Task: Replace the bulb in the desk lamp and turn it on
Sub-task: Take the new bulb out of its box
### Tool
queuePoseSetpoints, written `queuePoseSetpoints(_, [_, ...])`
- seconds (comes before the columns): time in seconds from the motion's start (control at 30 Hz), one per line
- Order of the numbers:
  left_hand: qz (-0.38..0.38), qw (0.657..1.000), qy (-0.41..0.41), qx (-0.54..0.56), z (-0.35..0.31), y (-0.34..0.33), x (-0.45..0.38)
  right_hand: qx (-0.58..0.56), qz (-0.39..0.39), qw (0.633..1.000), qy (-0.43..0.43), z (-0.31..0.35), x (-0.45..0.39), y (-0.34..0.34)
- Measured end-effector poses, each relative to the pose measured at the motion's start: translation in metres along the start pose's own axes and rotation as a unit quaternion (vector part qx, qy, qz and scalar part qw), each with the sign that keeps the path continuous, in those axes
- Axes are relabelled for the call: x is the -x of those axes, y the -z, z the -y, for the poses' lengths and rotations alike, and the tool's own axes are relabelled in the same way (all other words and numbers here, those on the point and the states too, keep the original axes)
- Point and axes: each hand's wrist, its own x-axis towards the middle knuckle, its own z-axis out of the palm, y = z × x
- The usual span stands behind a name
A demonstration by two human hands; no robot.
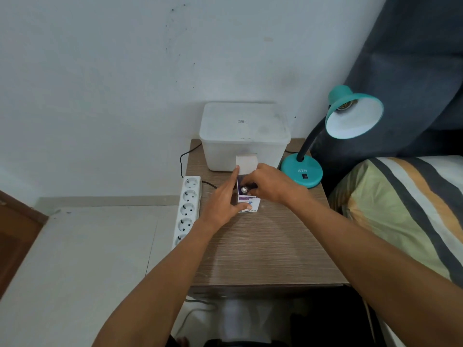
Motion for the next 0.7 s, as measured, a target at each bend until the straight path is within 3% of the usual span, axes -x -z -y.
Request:
queuePoseSetpoints(0.2, [0.001, 1.0, -0.008, -0.007, 0.0, -0.001, -0.001, -0.105, -0.098, 0.989, -0.032, -0.005, 0.006, -0.01])
queuePoseSetpoints(0.47, [-0.007, 1.0, -0.021, 0.016, 0.001, -0.002, -0.003, -0.137, -0.191, 0.972, -0.011, 0.01, 0.008, 0.0])
queuePoseSetpoints(0.7, [-0.01, 0.999, -0.019, 0.024, -0.004, -0.001, 0.001, -0.288, -0.287, 0.913, -0.034, 0.02, 0.006, 0.03])
